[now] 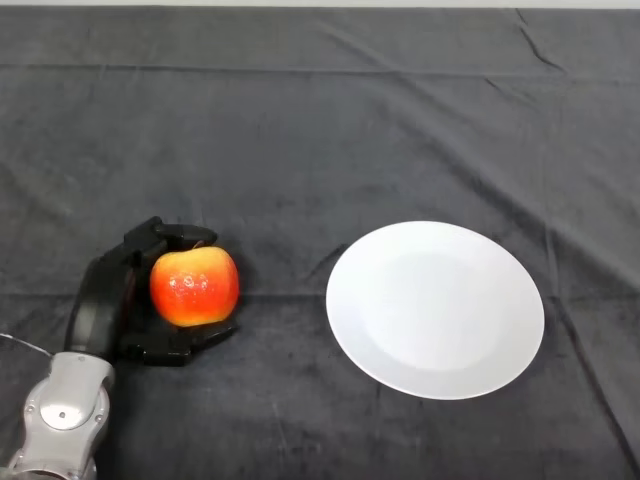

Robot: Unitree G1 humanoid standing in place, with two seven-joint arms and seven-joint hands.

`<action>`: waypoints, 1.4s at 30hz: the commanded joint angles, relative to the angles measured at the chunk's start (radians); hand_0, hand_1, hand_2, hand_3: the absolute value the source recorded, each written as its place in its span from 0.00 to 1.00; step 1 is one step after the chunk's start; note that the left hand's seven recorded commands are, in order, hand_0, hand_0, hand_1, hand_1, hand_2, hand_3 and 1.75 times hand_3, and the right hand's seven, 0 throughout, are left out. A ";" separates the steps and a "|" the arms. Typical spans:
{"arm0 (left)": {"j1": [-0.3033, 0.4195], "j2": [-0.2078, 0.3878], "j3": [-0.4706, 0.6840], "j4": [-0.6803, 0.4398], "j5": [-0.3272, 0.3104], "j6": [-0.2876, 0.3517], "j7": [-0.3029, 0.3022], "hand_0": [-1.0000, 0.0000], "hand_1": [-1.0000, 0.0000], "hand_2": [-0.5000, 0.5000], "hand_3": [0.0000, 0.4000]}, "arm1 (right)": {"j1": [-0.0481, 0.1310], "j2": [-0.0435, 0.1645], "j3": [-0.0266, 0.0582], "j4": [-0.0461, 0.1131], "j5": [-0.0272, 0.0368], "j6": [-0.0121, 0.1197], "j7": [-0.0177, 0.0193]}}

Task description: Move the apple to the plate

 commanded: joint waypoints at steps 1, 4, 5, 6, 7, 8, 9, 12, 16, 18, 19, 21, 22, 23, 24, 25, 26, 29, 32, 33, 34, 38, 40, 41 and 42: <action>-0.010 0.001 -0.047 -0.015 0.029 0.002 -0.004 0.00 0.00 0.50 1.00 | 0.046 0.049 0.0116 0.013 0.0050 0.012 -0.0038; -0.027 -0.003 -0.053 -0.018 0.032 -0.004 0.008 0.00 0.00 0.50 1.00 | 0.046 0.049 0.0116 0.013 0.0049 0.012 -0.0038; -0.033 -0.004 -0.054 -0.019 0.033 -0.007 0.012 0.00 0.00 0.50 1.00 | 0.046 0.049 0.0116 0.013 0.0049 0.012 -0.0038; -0.037 -0.006 -0.055 -0.020 0.033 -0.013 0.017 0.00 0.00 0.50 1.00 | 0.046 0.049 0.0116 0.013 0.0049 0.012 -0.0038; -0.042 -0.007 -0.056 -0.021 0.033 -0.020 0.022 0.00 0.00 0.50 1.00 | 0.046 0.049 0.0116 0.013 0.0049 0.012 -0.0038; -0.045 -0.009 -0.057 -0.023 0.033 -0.028 0.026 0.00 0.00 0.50 1.00 | 0.046 0.049 0.0116 0.013 0.0049 0.012 -0.0038; -0.048 -0.010 -0.059 -0.025 0.034 -0.037 0.031 0.00 0.00 0.50 1.00 | 0.045 0.049 0.0116 0.013 0.0049 0.012 -0.0038; -0.056 -0.014 -0.063 -0.029 0.035 -0.064 0.045 0.00 0.00 0.50 1.00 | 0.045 0.049 0.0116 0.013 0.0048 0.012 -0.0038; -0.068 -0.022 -0.074 -0.032 0.042 -0.099 0.067 0.00 0.00 0.50 1.00 | 0.045 0.049 0.0116 0.014 0.0047 0.011 -0.0038; -0.074 -0.028 -0.082 -0.033 0.047 -0.115 0.079 0.00 0.00 0.50 1.00 | 0.045 0.049 0.0116 0.014 0.0046 0.011 -0.0039; -0.077 -0.032 -0.087 -0.033 0.050 -0.123 0.086 0.00 0.00 0.50 1.00 | 0.045 0.049 0.0116 0.014 0.0046 0.011 -0.0039; -0.085 -0.041 -0.099 -0.032 0.057 -0.135 0.101 0.00 0.00 0.50 1.00 | 0.045 0.049 0.0117 0.015 0.0045 0.011 -0.0039; -0.090 -0.045 -0.106 -0.032 0.060 -0.141 0.107 0.00 0.00 0.50 1.00 | 0.045 0.049 0.0117 0.015 0.0045 0.011 -0.0040; -0.094 -0.050 -0.113 -0.031 0.063 -0.145 0.113 0.00 0.00 0.50 1.00 | 0.044 0.049 0.0117 0.015 0.0044 0.011 -0.0040; -0.100 -0.054 -0.121 -0.031 0.066 -0.150 0.120 0.00 0.00 0.50 1.00 | 0.044 0.049 0.0117 0.015 0.0044 0.011 -0.0040; -0.105 -0.059 -0.129 -0.030 0.068 -0.154 0.125 0.00 0.00 0.50 1.00 | 0.044 0.049 0.0117 0.015 0.0043 0.011 -0.0040; -0.110 -0.062 -0.137 -0.029 0.070 -0.158 0.130 0.00 0.00 0.50 1.00 | 0.044 0.049 0.0118 0.016 0.0043 0.011 -0.0040; -0.126 -0.073 -0.162 -0.027 0.074 -0.169 0.143 0.00 0.00 0.50 1.00 | 0.044 0.049 0.0118 0.016 0.0041 0.010 -0.0041; -0.138 -0.085 -0.192 -0.025 0.077 -0.177 0.158 0.00 0.00 0.50 1.00 | 0.043 0.049 0.0119 0.017 0.0040 0.010 -0.0042; -0.143 -0.089 -0.204 -0.024 0.078 -0.178 0.163 0.00 0.00 0.50 1.00 | 0.043 0.049 0.0120 0.017 0.0039 0.010 -0.0043; -0.148 -0.093 -0.215 -0.024 0.077 -0.179 0.168 0.00 0.00 0.50 1.00 | 0.043 0.049 0.0120 0.018 0.0039 0.009 -0.0043; -0.170 -0.110 -0.264 -0.023 0.074 -0.175 0.186 0.00 0.00 0.50 1.00 | 0.043 0.049 0.0121 0.019 0.0036 0.009 -0.0045; -0.181 -0.119 -0.294 -0.024 0.071 -0.170 0.195 0.00 0.00 0.50 1.00 | 0.042 0.049 0.0122 0.019 0.0035 0.009 -0.0045; -0.186 -0.122 -0.309 -0.025 0.069 -0.167 0.199 0.00 0.00 0.50 1.00 | 0.042 0.049 0.0122 0.020 0.0035 0.008 -0.0046; -0.190 -0.126 -0.326 -0.026 0.067 -0.164 0.203 0.00 0.00 0.50 1.00 | 0.042 0.049 0.0123 0.020 0.0034 0.008 -0.0046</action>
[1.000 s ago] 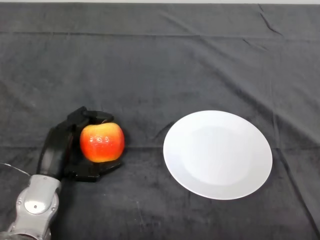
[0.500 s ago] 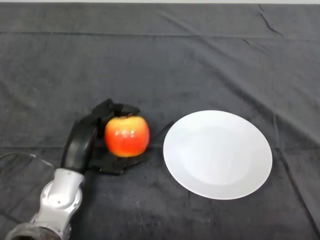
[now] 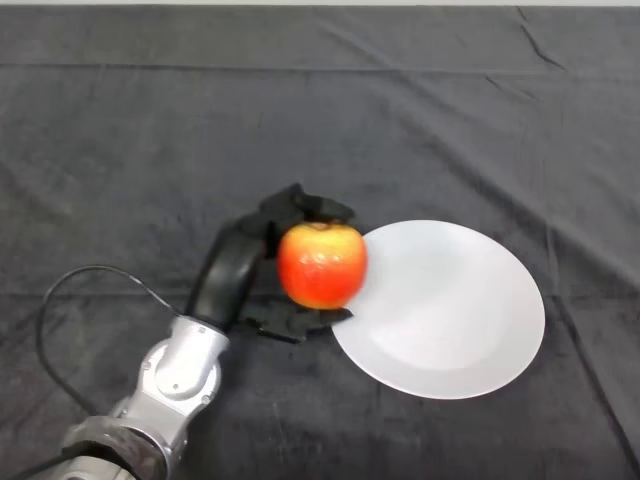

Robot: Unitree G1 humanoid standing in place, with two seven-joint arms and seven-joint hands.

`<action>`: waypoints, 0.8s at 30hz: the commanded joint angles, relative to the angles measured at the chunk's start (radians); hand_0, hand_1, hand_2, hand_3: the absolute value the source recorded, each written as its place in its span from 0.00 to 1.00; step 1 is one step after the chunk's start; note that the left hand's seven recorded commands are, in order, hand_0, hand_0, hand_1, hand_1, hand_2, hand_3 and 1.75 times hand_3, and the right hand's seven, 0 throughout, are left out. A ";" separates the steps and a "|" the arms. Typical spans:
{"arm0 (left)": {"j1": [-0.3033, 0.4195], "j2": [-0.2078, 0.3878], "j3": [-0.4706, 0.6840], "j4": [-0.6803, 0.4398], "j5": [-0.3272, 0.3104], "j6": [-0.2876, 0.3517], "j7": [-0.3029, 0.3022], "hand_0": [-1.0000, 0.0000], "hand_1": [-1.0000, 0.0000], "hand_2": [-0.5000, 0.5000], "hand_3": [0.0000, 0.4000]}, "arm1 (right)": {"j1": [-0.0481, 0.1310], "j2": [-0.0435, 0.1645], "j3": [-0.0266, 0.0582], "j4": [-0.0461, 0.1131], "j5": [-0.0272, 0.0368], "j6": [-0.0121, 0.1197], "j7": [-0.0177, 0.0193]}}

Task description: Move the apple to the plate

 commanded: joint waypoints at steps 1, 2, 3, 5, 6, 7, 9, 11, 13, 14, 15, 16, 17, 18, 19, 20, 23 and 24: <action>-0.069 -0.007 -0.028 -0.028 0.011 -0.005 0.020 0.00 0.00 0.50 1.00 | 0.043 0.051 0.0132 0.021 0.0031 0.008 -0.0047; -0.073 -0.010 -0.045 -0.030 0.008 -0.001 0.023 0.00 0.00 0.50 1.00 | 0.043 0.051 0.0133 0.021 0.0030 0.008 -0.0048; -0.076 -0.011 -0.062 -0.033 0.005 0.002 0.026 0.00 0.00 0.50 1.00 | 0.043 0.051 0.0133 0.022 0.0030 0.008 -0.0048; -0.080 -0.013 -0.094 -0.039 -0.002 0.008 0.032 0.00 0.00 0.50 1.00 | 0.042 0.051 0.0134 0.022 0.0029 0.007 -0.0049; -0.081 -0.014 -0.111 -0.043 -0.006 0.011 0.034 0.00 0.00 0.50 1.00 | 0.042 0.051 0.0134 0.022 0.0028 0.007 -0.0050; -0.081 -0.013 -0.128 -0.046 -0.010 0.014 0.036 0.00 0.00 0.50 1.00 | 0.042 0.051 0.0134 0.023 0.0028 0.007 -0.0050; -0.080 -0.012 -0.157 -0.054 -0.016 0.020 0.040 0.00 0.00 0.50 1.00 | 0.042 0.051 0.0135 0.023 0.0027 0.007 -0.0051; -0.078 -0.010 -0.186 -0.061 -0.022 0.028 0.044 0.00 0.00 0.50 1.00 | 0.042 0.051 0.0136 0.023 0.0026 0.007 -0.0052; -0.075 -0.008 -0.216 -0.069 -0.027 0.038 0.048 0.00 0.00 0.50 1.00 | 0.042 0.051 0.0136 0.024 0.0026 0.006 -0.0052; -0.073 -0.008 -0.230 -0.073 -0.029 0.043 0.051 0.00 0.00 0.50 1.00 | 0.041 0.051 0.0137 0.024 0.0025 0.006 -0.0053; -0.070 -0.006 -0.246 -0.078 -0.031 0.050 0.053 0.00 0.00 0.50 1.00 | 0.041 0.051 0.0137 0.024 0.0025 0.006 -0.0053; -0.068 -0.005 -0.260 -0.082 -0.033 0.056 0.055 0.00 0.00 0.50 1.00 | 0.041 0.051 0.0137 0.024 0.0025 0.006 -0.0053; -0.066 -0.004 -0.273 -0.086 -0.035 0.062 0.057 0.00 0.00 0.50 1.00 | 0.041 0.051 0.0137 0.024 0.0025 0.006 -0.0054; -0.065 -0.003 -0.287 -0.090 -0.037 0.069 0.059 0.00 0.00 0.50 1.00 | 0.041 0.051 0.0138 0.025 0.0024 0.006 -0.0054; -0.064 -0.003 -0.300 -0.095 -0.040 0.077 0.060 0.00 0.07 0.46 1.00 | 0.041 0.051 0.0138 0.025 0.0024 0.006 -0.0054; -0.064 -0.002 -0.311 -0.098 -0.043 0.083 0.061 0.00 0.10 0.45 1.00 | 0.041 0.051 0.0138 0.025 0.0024 0.006 -0.0055; -0.065 0.002 -0.341 -0.107 -0.054 0.102 0.061 0.12 0.70 0.21 0.88 | 0.041 0.051 0.0139 0.025 0.0023 0.006 -0.0055; -0.065 0.004 -0.349 -0.110 -0.057 0.107 0.061 0.31 1.00 0.16 0.69 | 0.041 0.051 0.0139 0.025 0.0023 0.006 -0.0056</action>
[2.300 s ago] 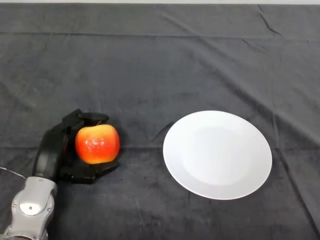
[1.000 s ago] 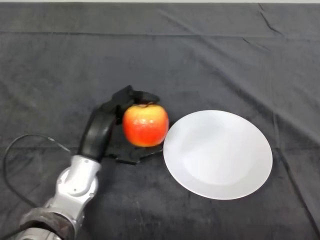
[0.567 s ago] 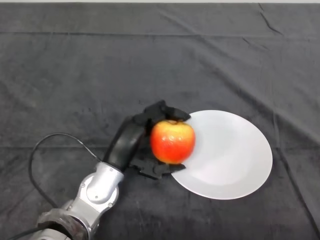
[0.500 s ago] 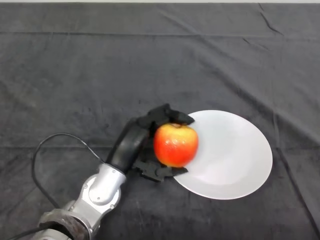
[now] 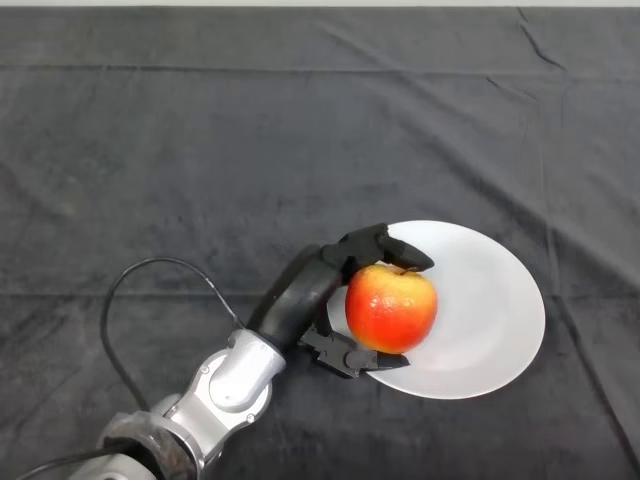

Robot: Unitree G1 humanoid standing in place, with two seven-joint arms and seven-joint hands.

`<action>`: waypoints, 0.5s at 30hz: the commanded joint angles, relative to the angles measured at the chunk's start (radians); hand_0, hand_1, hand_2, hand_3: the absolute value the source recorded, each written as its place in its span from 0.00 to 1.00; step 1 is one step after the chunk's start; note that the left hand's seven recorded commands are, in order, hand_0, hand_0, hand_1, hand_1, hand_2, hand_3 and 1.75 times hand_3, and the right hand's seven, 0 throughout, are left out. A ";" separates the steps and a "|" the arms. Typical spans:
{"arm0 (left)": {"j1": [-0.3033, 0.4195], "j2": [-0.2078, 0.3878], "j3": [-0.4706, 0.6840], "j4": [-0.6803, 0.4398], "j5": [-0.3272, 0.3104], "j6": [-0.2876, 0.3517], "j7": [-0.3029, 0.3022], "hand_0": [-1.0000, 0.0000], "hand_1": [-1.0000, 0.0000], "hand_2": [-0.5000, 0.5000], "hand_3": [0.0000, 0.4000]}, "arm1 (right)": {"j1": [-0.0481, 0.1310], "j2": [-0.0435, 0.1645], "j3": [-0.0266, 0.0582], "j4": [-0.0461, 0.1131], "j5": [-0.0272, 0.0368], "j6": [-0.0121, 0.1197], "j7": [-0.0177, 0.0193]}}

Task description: Move the apple to the plate

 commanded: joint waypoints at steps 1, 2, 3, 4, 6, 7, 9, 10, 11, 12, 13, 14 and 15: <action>-0.049 0.017 -0.043 -0.034 -0.013 0.030 0.005 0.36 1.00 0.18 0.64 | 0.041 0.051 0.0141 0.025 0.0024 0.006 -0.0056; -0.050 0.019 -0.049 -0.036 -0.016 0.034 0.005 0.51 1.00 0.25 0.49 | 0.041 0.051 0.0141 0.025 0.0023 0.006 -0.0056; -0.051 0.021 -0.054 -0.037 -0.019 0.039 0.005 0.71 1.00 0.35 0.29 | 0.041 0.051 0.0142 0.025 0.0023 0.006 -0.0056; -0.052 0.023 -0.059 -0.038 -0.021 0.042 0.005 0.78 1.00 0.39 0.22 | 0.041 0.051 0.0142 0.026 0.0023 0.005 -0.0056; -0.055 0.025 -0.066 -0.038 -0.026 0.049 0.006 1.00 1.00 0.50 0.00 | 0.041 0.051 0.0142 0.026 0.0023 0.005 -0.0057; -0.056 0.027 -0.068 -0.038 -0.029 0.052 0.006 1.00 1.00 0.50 0.00 | 0.041 0.051 0.0142 0.026 0.0023 0.005 -0.0057; -0.058 0.030 -0.071 -0.038 -0.034 0.055 0.006 1.00 1.00 0.50 0.00 | 0.041 0.051 0.0143 0.026 0.0023 0.005 -0.0057; -0.059 0.032 -0.072 -0.037 -0.036 0.056 0.006 1.00 1.00 0.50 0.00 | 0.041 0.051 0.0143 0.026 0.0023 0.005 -0.0058; -0.060 0.034 -0.072 -0.036 -0.038 0.056 0.006 1.00 1.00 0.50 0.00 | 0.041 0.051 0.0143 0.026 0.0023 0.005 -0.0058; -0.060 0.036 -0.071 -0.035 -0.040 0.056 0.007 1.00 1.00 0.50 0.00 | 0.041 0.051 0.0143 0.026 0.0023 0.005 -0.0058; -0.061 0.038 -0.070 -0.033 -0.043 0.056 0.007 1.00 1.00 0.50 0.00 | 0.041 0.051 0.0143 0.026 0.0023 0.005 -0.0058; -0.061 0.040 -0.068 -0.032 -0.045 0.054 0.007 1.00 1.00 0.50 0.00 | 0.041 0.051 0.0143 0.026 0.0022 0.005 -0.0058; -0.061 0.043 -0.066 -0.030 -0.047 0.052 0.006 1.00 1.00 0.50 0.00 | 0.041 0.051 0.0143 0.026 0.0022 0.005 -0.0058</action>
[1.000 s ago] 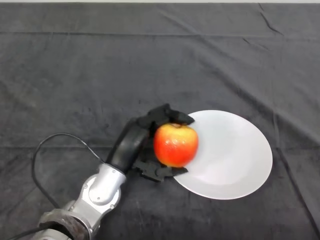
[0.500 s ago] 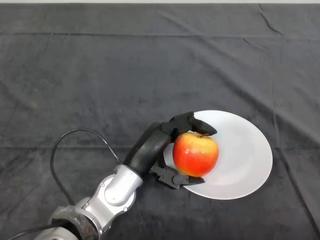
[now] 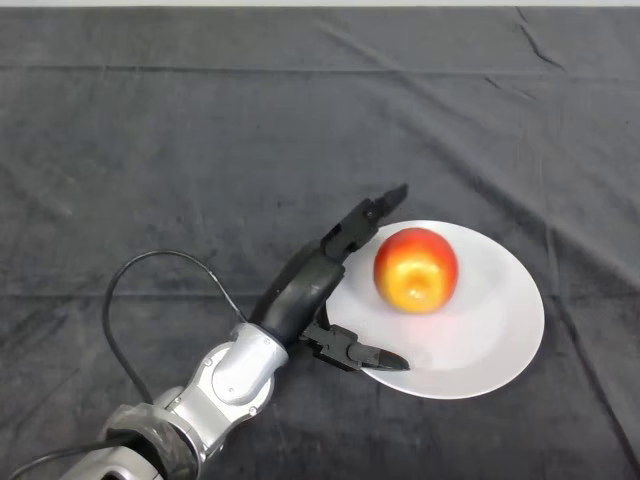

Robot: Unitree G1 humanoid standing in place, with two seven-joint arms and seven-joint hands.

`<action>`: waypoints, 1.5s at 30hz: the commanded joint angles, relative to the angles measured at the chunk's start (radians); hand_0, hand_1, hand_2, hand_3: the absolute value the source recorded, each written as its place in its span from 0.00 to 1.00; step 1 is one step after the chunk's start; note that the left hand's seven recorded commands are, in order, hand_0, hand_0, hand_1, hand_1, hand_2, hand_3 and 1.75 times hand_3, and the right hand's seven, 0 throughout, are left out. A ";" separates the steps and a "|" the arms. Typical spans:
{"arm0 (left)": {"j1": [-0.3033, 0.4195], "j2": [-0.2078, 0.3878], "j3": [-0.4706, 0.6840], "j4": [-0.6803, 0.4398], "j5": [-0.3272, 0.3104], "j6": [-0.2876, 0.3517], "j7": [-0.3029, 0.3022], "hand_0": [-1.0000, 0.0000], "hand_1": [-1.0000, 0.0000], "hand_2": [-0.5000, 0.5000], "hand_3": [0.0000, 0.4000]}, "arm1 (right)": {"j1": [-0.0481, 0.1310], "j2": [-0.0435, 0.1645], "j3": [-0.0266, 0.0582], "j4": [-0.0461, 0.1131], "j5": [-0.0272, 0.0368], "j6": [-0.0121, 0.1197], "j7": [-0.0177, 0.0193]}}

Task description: Move the apple to the plate

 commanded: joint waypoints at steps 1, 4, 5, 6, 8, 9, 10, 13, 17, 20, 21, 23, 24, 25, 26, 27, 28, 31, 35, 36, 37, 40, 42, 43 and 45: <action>-0.041 0.040 -0.024 -0.027 -0.017 0.011 0.004 1.00 1.00 0.50 0.00 | 0.042 0.051 0.0142 0.027 0.0019 0.005 -0.0059; -0.041 0.054 -0.008 -0.019 -0.024 -0.003 -0.002 1.00 1.00 0.50 0.00 | 0.042 0.051 0.0142 0.027 0.0019 0.005 -0.0059; -0.040 0.060 0.000 -0.016 -0.027 -0.009 -0.004 1.00 1.00 0.50 0.00 | 0.042 0.051 0.0142 0.027 0.0019 0.005 -0.0059; -0.039 0.067 0.009 -0.012 -0.030 -0.016 -0.007 1.00 1.00 0.50 0.00 | 0.042 0.051 0.0142 0.027 0.0019 0.005 -0.0059; -0.037 0.083 0.028 -0.005 -0.036 -0.032 -0.014 1.00 1.00 0.50 0.00 | 0.042 0.051 0.0143 0.027 0.0019 0.005 -0.0060; -0.034 0.093 0.040 -0.001 -0.039 -0.042 -0.018 1.00 1.00 0.50 0.00 | 0.042 0.051 0.0143 0.027 0.0019 0.005 -0.0060; -0.031 0.104 0.053 0.002 -0.043 -0.052 -0.022 1.00 1.00 0.50 0.00 | 0.042 0.051 0.0143 0.027 0.0019 0.005 -0.0060; -0.021 0.135 0.093 0.013 -0.054 -0.081 -0.031 1.00 1.00 0.50 0.00 | 0.042 0.051 0.0144 0.028 0.0018 0.005 -0.0061; -0.005 0.173 0.148 0.029 -0.067 -0.113 -0.036 1.00 1.00 0.50 0.00 | 0.042 0.051 0.0145 0.028 0.0018 0.004 -0.0061; 0.008 0.194 0.188 0.042 -0.074 -0.131 -0.034 1.00 1.00 0.50 0.00 | 0.041 0.051 0.0145 0.029 0.0017 0.004 -0.0062; 0.013 0.202 0.201 0.046 -0.076 -0.137 -0.033 1.00 1.00 0.50 0.00 | 0.041 0.051 0.0145 0.029 0.0017 0.004 -0.0062; 0.024 0.215 0.226 0.053 -0.080 -0.147 -0.032 1.00 1.00 0.50 0.00 | 0.041 0.051 0.0146 0.029 0.0017 0.004 -0.0062; 0.029 0.222 0.239 0.057 -0.082 -0.152 -0.031 1.00 1.00 0.50 0.00 | 0.041 0.051 0.0146 0.029 0.0017 0.004 -0.0063; 0.035 0.229 0.252 0.061 -0.085 -0.156 -0.032 1.00 1.00 0.50 0.00 | 0.041 0.051 0.0146 0.029 0.0016 0.004 -0.0063; 0.040 0.236 0.264 0.064 -0.088 -0.159 -0.033 1.00 1.00 0.50 0.00 | 0.041 0.051 0.0146 0.029 0.0016 0.004 -0.0063; 0.045 0.243 0.277 0.067 -0.091 -0.163 -0.033 1.00 1.00 0.50 0.00 | 0.041 0.051 0.0147 0.029 0.0016 0.004 -0.0063; 0.050 0.249 0.289 0.070 -0.094 -0.165 -0.034 1.00 1.00 0.50 0.00 | 0.041 0.051 0.0147 0.029 0.0016 0.004 -0.0063; 0.065 0.267 0.326 0.079 -0.101 -0.171 -0.033 1.00 1.00 0.50 0.00 | 0.041 0.051 0.0147 0.030 0.0016 0.003 -0.0064; 0.089 0.289 0.375 0.088 -0.115 -0.176 -0.033 1.00 1.00 0.50 0.00 | 0.041 0.051 0.0148 0.030 0.0015 0.003 -0.0065; 0.097 0.297 0.390 0.089 -0.120 -0.178 -0.035 1.00 1.00 0.50 0.00 | 0.041 0.051 0.0148 0.030 0.0015 0.003 -0.0065; 0.104 0.303 0.402 0.090 -0.126 -0.179 -0.036 1.00 1.00 0.50 0.00 | 0.041 0.051 0.0148 0.030 0.0015 0.003 -0.0065; 0.124 0.322 0.442 0.096 -0.142 -0.175 -0.037 1.00 1.00 0.50 0.00 | 0.041 0.051 0.0149 0.030 0.0015 0.003 -0.0065; 0.136 0.334 0.470 0.100 -0.153 -0.168 -0.036 1.00 1.00 0.50 0.00 | 0.041 0.051 0.0149 0.030 0.0015 0.003 -0.0066; 0.141 0.339 0.483 0.102 -0.159 -0.165 -0.037 1.00 1.00 0.50 0.00 | 0.041 0.051 0.0149 0.030 0.0015 0.003 -0.0066; 0.153 0.350 0.513 0.105 -0.174 -0.156 -0.038 1.00 1.00 0.50 0.00 | 0.041 0.051 0.0149 0.030 0.0015 0.003 -0.0066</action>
